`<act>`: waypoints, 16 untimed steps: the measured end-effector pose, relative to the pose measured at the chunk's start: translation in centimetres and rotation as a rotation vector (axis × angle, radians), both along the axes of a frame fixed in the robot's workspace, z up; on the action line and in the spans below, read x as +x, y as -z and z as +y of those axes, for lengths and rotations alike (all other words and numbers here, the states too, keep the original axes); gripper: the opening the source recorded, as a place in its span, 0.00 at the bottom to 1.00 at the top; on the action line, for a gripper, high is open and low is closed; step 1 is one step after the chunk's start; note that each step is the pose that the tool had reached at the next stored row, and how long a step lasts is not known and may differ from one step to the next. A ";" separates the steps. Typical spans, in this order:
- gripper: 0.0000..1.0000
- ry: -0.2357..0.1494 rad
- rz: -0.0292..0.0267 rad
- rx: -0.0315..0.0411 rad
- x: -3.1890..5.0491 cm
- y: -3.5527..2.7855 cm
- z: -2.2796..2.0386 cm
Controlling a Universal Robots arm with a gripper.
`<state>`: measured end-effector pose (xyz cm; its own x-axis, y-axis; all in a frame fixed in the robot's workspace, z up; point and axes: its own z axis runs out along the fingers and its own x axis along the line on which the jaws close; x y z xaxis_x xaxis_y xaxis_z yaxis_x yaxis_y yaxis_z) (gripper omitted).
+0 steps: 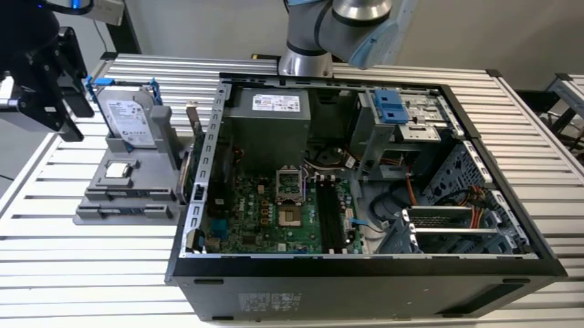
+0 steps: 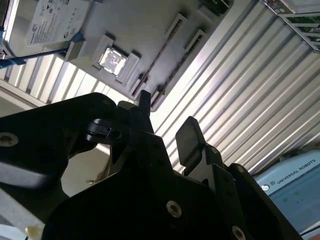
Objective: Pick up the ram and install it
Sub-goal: 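Pick up the ram and move it above insertion slot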
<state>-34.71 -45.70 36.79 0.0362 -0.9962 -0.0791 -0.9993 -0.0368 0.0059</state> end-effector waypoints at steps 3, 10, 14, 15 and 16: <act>1.00 0.001 0.0001 0.0000 0.00 0.29 0.00; 1.00 0.004 -0.0009 -0.0004 0.00 1.29 0.00; 1.00 0.006 -0.0017 -0.0005 0.00 1.89 0.00; 1.00 0.006 -0.0019 -0.0005 0.00 2.04 0.00; 1.00 0.007 -0.0020 -0.0004 0.00 2.18 0.00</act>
<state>-34.71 -45.70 34.61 0.0299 -0.9965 -0.0786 -0.9995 -0.0303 0.0039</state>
